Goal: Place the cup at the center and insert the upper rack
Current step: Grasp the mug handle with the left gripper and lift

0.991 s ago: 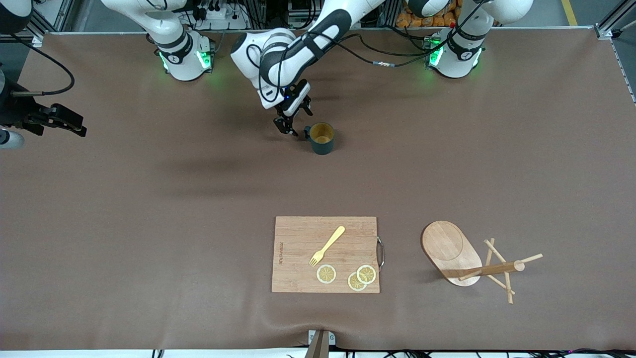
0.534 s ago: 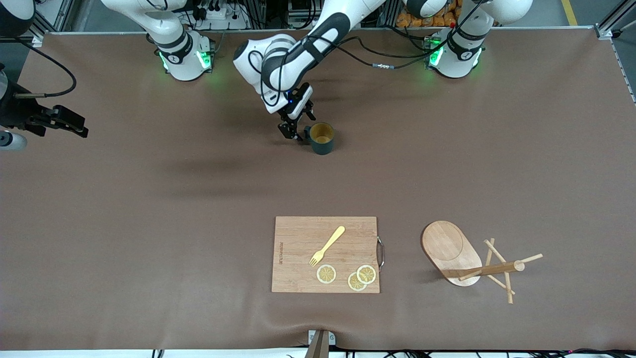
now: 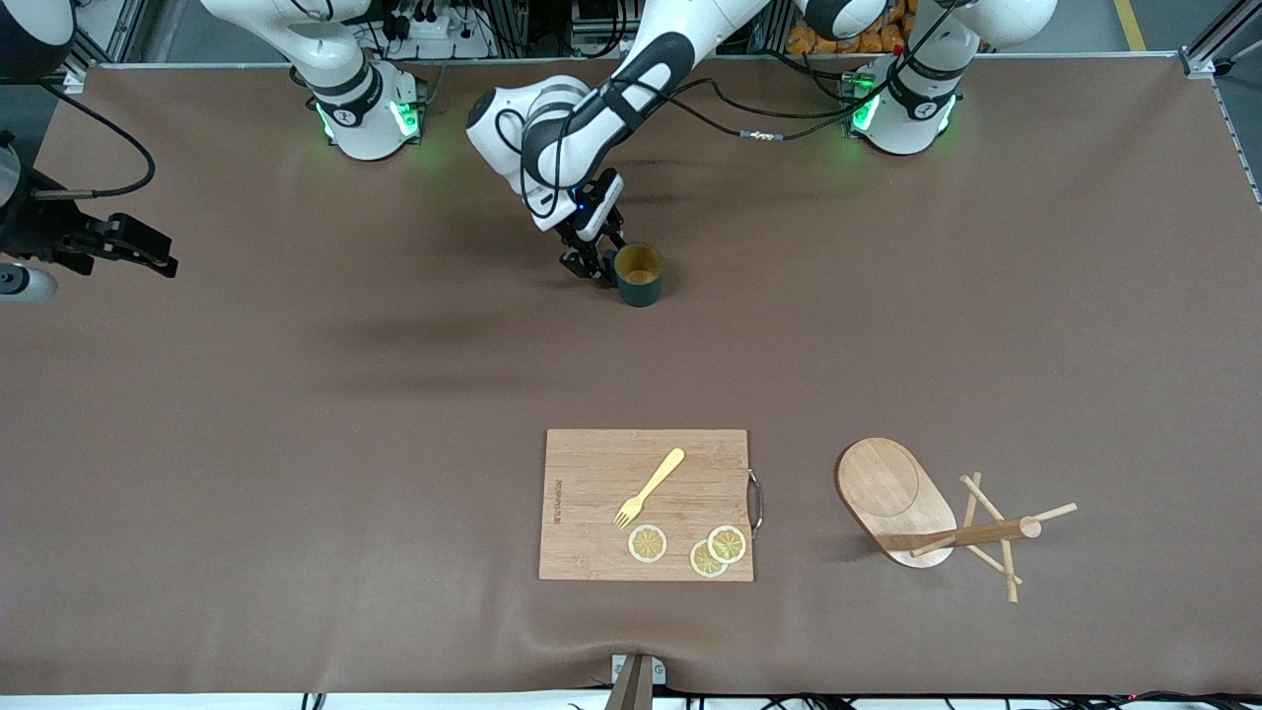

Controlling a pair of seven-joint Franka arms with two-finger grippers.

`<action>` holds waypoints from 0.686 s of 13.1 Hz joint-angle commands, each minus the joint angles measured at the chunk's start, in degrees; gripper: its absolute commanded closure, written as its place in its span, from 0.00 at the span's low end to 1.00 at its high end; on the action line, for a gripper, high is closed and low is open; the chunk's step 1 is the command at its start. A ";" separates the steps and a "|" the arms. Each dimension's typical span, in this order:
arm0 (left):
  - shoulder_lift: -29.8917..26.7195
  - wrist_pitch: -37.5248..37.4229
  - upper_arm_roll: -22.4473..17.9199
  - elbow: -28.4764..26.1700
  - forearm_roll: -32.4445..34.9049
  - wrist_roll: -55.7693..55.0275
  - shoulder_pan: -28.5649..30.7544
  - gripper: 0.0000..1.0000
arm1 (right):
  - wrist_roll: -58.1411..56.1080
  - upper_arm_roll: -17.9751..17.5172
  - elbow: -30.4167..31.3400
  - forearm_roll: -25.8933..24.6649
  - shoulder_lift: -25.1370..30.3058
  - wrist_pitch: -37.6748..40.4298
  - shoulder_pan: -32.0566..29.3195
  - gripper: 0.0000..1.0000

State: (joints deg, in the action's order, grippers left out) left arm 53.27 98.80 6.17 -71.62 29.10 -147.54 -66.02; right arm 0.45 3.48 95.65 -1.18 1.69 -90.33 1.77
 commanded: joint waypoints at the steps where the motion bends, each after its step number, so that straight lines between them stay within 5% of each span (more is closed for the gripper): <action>1: 1.14 0.25 -0.28 1.84 0.26 -3.79 -0.51 0.40 | 0.78 0.04 1.38 -0.84 1.21 -0.72 0.52 0.00; 4: 1.14 0.51 -0.28 1.84 -0.53 -4.25 -0.51 0.60 | 0.78 0.04 1.29 -0.84 1.21 -0.81 0.52 0.00; 7: 1.14 0.95 -0.19 1.84 -0.53 -4.34 -0.51 0.96 | 0.78 0.04 1.38 -0.84 1.21 -1.07 0.52 0.00; 9: 0.44 0.95 0.16 1.84 -0.53 -3.99 -0.42 1.00 | 0.78 0.04 1.38 -0.84 1.21 -1.07 0.52 0.00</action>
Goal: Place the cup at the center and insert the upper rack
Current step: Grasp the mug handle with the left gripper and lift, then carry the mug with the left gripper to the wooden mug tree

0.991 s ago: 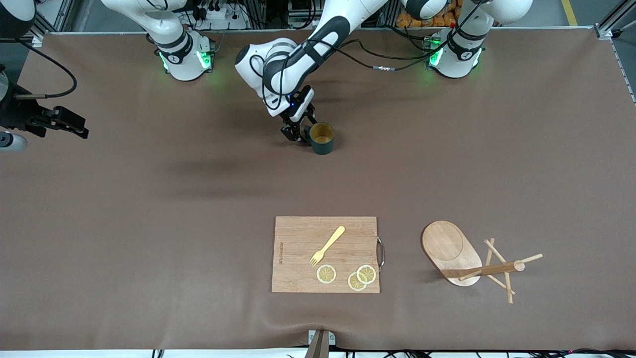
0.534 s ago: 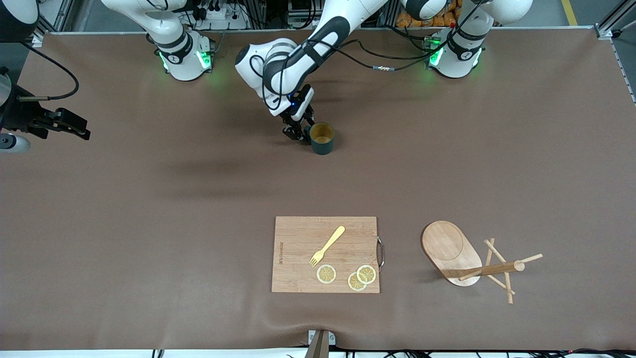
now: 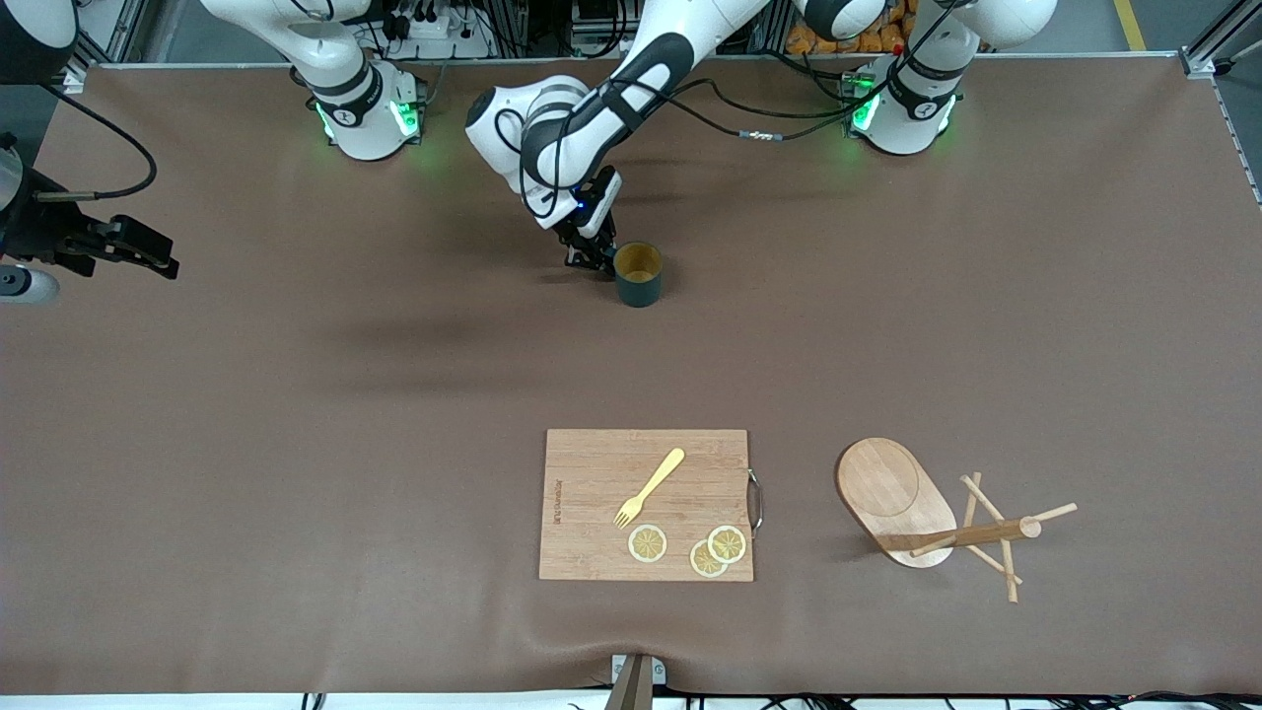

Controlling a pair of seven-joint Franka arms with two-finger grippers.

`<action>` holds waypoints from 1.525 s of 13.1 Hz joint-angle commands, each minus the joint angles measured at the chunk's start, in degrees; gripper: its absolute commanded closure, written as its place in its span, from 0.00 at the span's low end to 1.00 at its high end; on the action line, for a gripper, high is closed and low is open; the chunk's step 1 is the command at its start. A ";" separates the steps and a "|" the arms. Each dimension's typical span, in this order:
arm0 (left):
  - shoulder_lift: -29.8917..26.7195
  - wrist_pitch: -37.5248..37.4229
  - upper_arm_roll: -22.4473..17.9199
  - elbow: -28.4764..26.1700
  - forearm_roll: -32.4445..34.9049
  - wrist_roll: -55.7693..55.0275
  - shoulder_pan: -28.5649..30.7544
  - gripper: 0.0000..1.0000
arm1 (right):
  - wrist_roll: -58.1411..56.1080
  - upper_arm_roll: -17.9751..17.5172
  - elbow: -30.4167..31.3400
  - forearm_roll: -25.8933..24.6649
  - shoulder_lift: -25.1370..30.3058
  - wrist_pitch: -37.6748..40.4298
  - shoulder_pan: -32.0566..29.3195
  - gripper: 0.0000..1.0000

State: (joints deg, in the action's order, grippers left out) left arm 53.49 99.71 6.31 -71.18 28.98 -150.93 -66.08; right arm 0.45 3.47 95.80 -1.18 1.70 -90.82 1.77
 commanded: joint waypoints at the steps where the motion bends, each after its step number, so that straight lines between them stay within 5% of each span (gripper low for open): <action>1: -0.31 0.05 0.28 1.39 -0.50 -0.42 -0.19 1.00 | 0.78 0.04 1.23 -0.84 1.20 -0.58 0.51 0.00; 9: -13.48 0.13 0.46 1.31 -11.39 10.99 7.44 1.00 | 0.78 0.04 1.23 -0.84 1.20 -0.49 0.51 0.00; 20: -30.02 0.05 0.19 0.17 -40.83 44.81 31.60 1.00 | 0.78 -2.24 1.14 -0.84 2.43 0.29 0.69 0.00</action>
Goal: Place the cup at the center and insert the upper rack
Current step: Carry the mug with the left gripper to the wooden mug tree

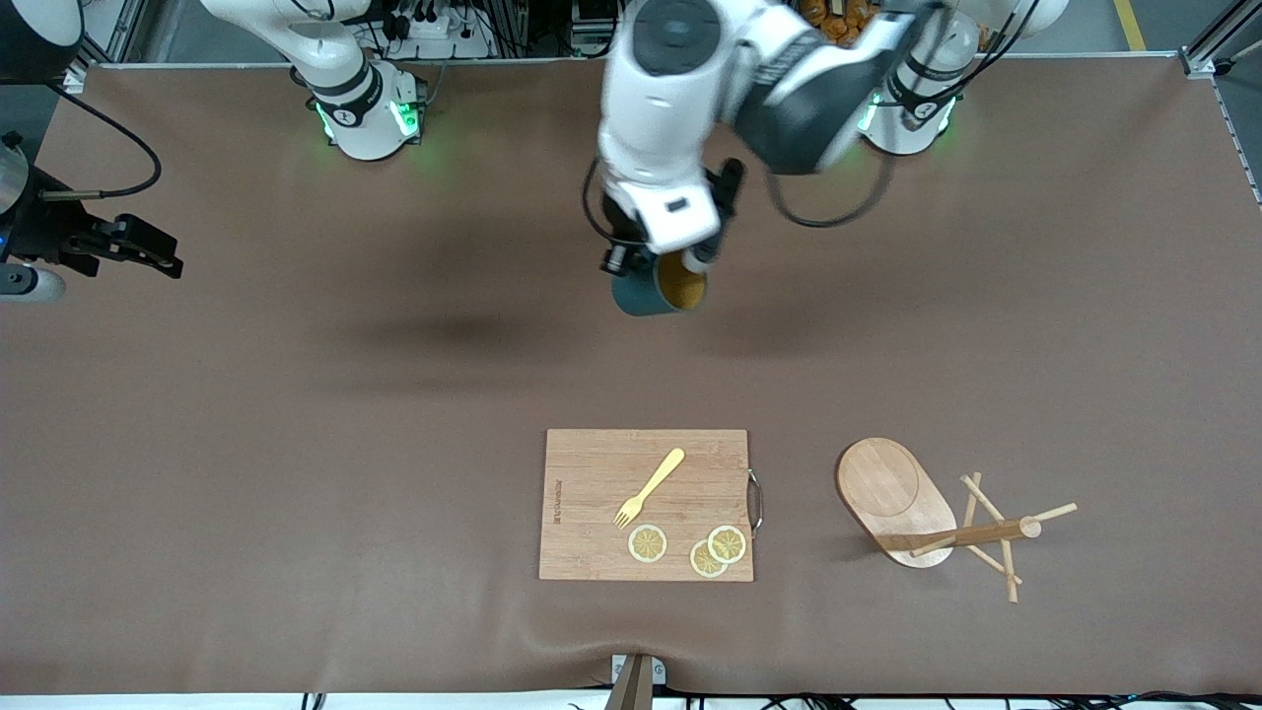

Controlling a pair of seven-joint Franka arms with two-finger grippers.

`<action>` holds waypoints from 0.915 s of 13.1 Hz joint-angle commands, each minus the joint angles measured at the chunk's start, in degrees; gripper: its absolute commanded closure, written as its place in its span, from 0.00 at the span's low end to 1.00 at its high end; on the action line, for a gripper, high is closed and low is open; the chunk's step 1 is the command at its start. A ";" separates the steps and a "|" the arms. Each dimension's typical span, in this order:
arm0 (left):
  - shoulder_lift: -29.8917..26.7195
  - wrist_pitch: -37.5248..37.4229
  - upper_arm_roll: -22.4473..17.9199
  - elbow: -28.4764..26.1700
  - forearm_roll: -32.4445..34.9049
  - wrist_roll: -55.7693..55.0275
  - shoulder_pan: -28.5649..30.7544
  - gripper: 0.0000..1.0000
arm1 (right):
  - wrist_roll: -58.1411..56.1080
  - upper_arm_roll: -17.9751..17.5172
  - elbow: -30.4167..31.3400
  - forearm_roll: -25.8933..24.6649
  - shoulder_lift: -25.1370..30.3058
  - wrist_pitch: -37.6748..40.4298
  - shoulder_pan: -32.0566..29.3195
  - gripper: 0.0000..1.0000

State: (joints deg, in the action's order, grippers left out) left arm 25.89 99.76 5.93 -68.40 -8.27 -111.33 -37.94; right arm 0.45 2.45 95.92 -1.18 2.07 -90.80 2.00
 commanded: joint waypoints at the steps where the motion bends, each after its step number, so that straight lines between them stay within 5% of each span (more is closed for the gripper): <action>1: -2.60 -0.09 0.57 -2.70 -5.42 8.38 5.57 1.00 | 0.87 -1.48 1.02 -0.84 2.32 0.45 0.47 0.00; 8: -1.81 -4.30 0.48 -2.79 -29.22 30.26 27.10 1.00 | 3.33 -1.66 1.02 -0.84 2.41 1.06 1.26 0.00; 12: 0.73 -6.77 0.48 -2.79 -34.78 40.11 34.23 1.00 | 3.33 -1.75 1.02 -0.93 2.50 1.07 1.70 0.00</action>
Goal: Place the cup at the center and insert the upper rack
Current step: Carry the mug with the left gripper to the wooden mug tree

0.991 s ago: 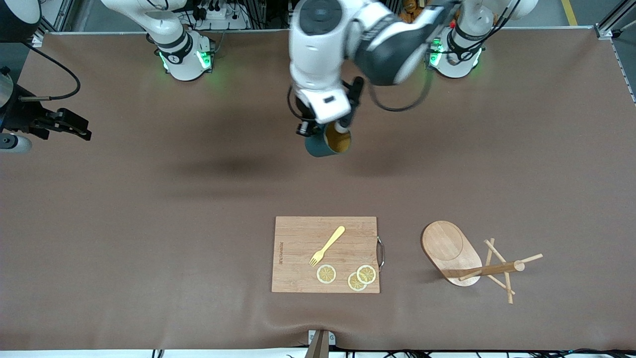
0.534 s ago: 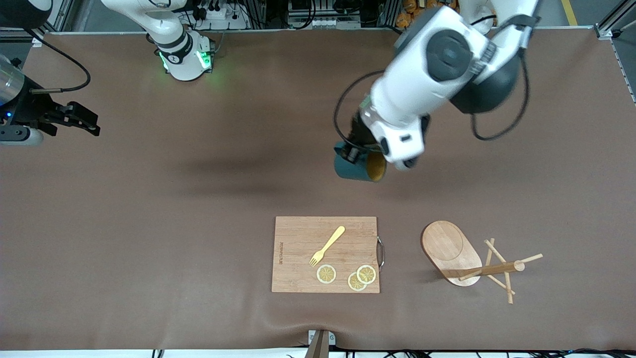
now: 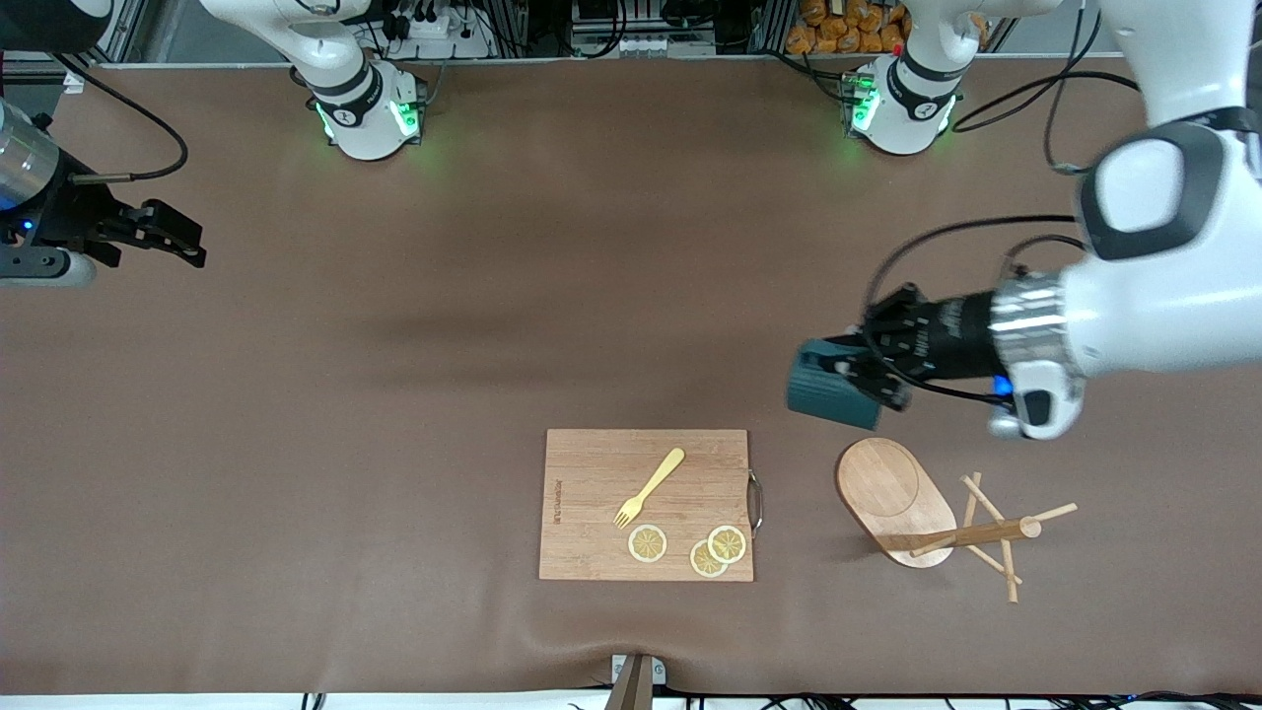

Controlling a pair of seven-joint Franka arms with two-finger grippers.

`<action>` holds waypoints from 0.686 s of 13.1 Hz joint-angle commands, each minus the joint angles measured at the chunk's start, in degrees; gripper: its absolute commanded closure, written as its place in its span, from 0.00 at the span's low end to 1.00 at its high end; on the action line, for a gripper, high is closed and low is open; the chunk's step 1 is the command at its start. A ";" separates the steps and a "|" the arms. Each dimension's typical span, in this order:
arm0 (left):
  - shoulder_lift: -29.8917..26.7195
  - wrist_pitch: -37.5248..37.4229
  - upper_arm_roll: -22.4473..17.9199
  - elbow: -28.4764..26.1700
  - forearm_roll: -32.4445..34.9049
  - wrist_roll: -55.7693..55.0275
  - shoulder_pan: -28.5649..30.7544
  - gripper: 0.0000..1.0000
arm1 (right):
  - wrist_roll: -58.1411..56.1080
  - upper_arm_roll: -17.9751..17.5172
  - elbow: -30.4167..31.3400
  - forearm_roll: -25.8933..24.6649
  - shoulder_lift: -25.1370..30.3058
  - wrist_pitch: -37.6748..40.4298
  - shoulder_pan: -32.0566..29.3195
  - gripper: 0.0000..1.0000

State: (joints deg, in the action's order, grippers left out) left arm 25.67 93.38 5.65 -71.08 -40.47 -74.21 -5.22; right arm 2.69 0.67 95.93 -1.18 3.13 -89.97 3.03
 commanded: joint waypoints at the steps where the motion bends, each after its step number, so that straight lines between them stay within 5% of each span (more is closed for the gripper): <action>1: 1.66 -0.30 0.76 -0.11 -4.07 5.02 2.74 1.00 | 1.26 0.04 1.01 -0.93 1.61 0.32 0.92 0.00; 9: 10.27 -3.20 0.76 -0.11 -17.86 16.82 10.66 1.00 | 2.76 0.04 1.01 -0.93 1.62 0.67 1.89 0.00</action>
State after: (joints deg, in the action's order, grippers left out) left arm 34.12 92.24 5.72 -71.57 -54.34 -59.36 3.18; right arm 4.27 0.60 95.93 -1.18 3.23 -89.53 4.42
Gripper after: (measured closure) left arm 0.793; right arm 0.000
